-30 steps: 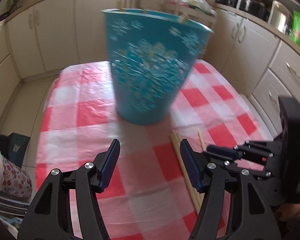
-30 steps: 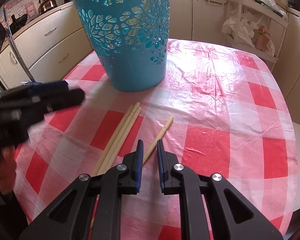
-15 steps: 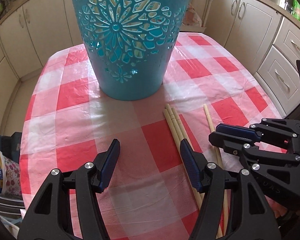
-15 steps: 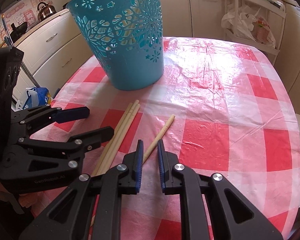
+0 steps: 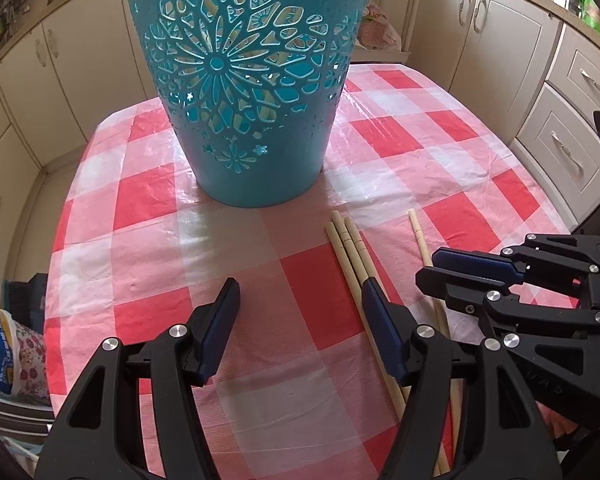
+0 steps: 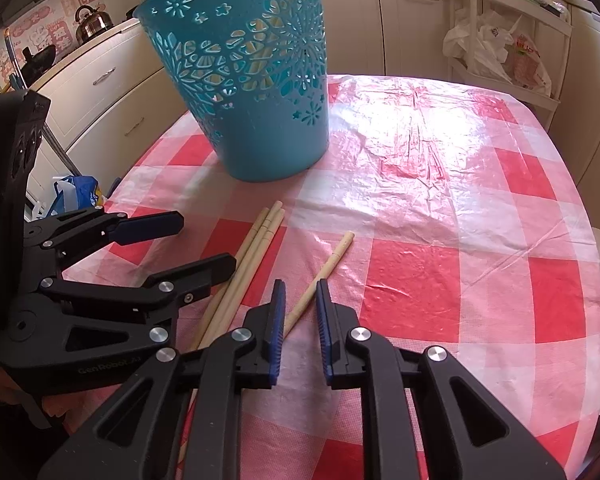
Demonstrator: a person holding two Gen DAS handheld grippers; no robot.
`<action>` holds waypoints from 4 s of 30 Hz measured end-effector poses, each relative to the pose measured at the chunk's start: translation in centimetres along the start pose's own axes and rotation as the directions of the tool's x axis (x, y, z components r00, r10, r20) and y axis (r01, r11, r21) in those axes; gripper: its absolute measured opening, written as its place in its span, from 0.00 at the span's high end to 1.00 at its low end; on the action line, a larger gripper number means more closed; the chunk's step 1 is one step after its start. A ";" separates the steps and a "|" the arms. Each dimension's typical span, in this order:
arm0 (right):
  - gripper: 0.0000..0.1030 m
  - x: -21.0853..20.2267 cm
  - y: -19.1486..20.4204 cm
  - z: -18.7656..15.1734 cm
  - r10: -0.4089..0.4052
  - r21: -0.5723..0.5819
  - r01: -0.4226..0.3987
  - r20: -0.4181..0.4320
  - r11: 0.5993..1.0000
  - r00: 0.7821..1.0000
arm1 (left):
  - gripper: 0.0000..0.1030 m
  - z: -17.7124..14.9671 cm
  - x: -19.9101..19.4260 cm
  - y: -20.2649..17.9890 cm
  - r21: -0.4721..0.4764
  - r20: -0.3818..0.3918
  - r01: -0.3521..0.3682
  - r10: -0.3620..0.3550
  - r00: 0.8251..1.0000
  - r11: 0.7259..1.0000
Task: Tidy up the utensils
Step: 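Move both open grippers back to the remaining chopsticks on the table, then close the left gripper on a chopstick while the right gripper closes on another, then lift the chopstick over the teal bin and open the left gripper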
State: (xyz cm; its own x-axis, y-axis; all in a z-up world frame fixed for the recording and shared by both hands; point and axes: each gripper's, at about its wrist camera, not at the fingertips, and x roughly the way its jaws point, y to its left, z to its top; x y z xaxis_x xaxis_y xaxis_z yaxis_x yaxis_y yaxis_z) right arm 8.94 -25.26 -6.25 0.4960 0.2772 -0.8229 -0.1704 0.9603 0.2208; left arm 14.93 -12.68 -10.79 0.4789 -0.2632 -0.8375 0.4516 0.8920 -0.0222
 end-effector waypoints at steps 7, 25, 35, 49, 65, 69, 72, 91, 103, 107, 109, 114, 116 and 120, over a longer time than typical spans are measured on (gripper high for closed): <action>0.83 0.0 0.1 0.0 -0.009 0.003 0.009 0.005 1.000 1.000 | 0.41 0.2 0.2 0.1 -0.017 -0.003 0.003 -0.003 1.000 1.000; 0.73 -0.3 -0.7 0.2 -0.051 0.010 0.051 0.010 0.999 0.999 | 0.40 0.2 0.1 -1.0 0.049 0.008 -0.071 0.071 0.997 0.996; 0.70 -0.3 -1.0 0.3 -0.070 0.015 0.070 0.015 0.997 0.997 | 0.40 0.4 0.5 -0.5 0.017 -0.026 -0.015 0.015 1.000 1.000; 0.67 0.0 -0.7 0.6 -0.065 -0.007 0.065 0.021 0.998 0.998 | 0.55 0.0 0.1 -0.9 0.132 -0.023 0.018 -0.015 1.000 0.991; 0.87 0.5 1.4 0.8 -0.023 -0.144 0.018 -0.030 0.989 0.999 | 0.73 0.0 -0.3 1.3 0.219 -0.061 0.049 -0.036 0.997 0.974; 0.94 0.4 2.0 0.6 0.025 -0.186 -0.035 -0.060 0.982 0.998 | 0.87 -0.1 -0.1 0.5 0.290 -0.062 0.076 -0.060 0.996 0.954; 0.94 0.4 2.3 0.6 0.005 -0.201 -0.018 -0.066 0.980 0.998 | 0.89 -0.2 -0.3 0.6 0.316 -0.068 0.087 -0.069 0.995 0.945; 0.94 0.4 2.0 0.7 -0.048 -0.190 0.033 -0.072 0.981 0.996 | 0.93 0.1 0.1 2.4 0.214 -0.107 0.098 -0.077 0.991 0.972; 0.94 -0.5 -1.2 1.1 0.096 0.021 -0.096 -0.031 0.995 0.995 | 0.95 1.3 -5.7 2.1 0.291 0.005 0.242 -0.254 0.967 0.926; 0.94 -1.1 -3.0 1.3 0.143 0.138 -0.144 0.016 0.980 0.990 | 0.95 3.5 -11.0 4.3 0.271 0.169 0.344 -0.396 0.902 0.899; 0.94 -1.4 -3.8 1.3 0.150 0.177 -0.153 0.035 0.972 0.988 | 0.95 5.2 -12.9 6.0 0.206 0.275 0.401 -0.446 0.852 0.893; 0.94 -1.8 -4.6 1.3 0.153 0.211 -0.162 0.057 0.964 0.987 | 0.95 9.5 -16.1 9.7 0.039 0.558 0.452 -0.395 0.730 0.891; 0.94 -1.9 -4.6 1.2 0.153 0.213 -0.164 0.064 0.963 0.986 | 0.95 11.1 -17.0 10.4 0.014 0.655 0.476 -0.368 0.660 0.879; 0.94 -2.0 -4.7 1.5 0.143 0.216 -0.157 0.080 0.964 0.987 | 0.95 14.3 -18.1 10.4 -0.062 0.777 0.412 -0.214 0.591 0.909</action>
State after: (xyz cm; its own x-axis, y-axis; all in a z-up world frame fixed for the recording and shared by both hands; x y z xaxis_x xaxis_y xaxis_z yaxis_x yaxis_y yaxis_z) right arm 10.01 -30.25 -4.81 0.5330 0.4131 -0.7384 -0.0584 0.8886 0.4549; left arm 21.71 -3.84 11.92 0.7716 -0.6327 -0.0659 0.5609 0.7255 -0.3987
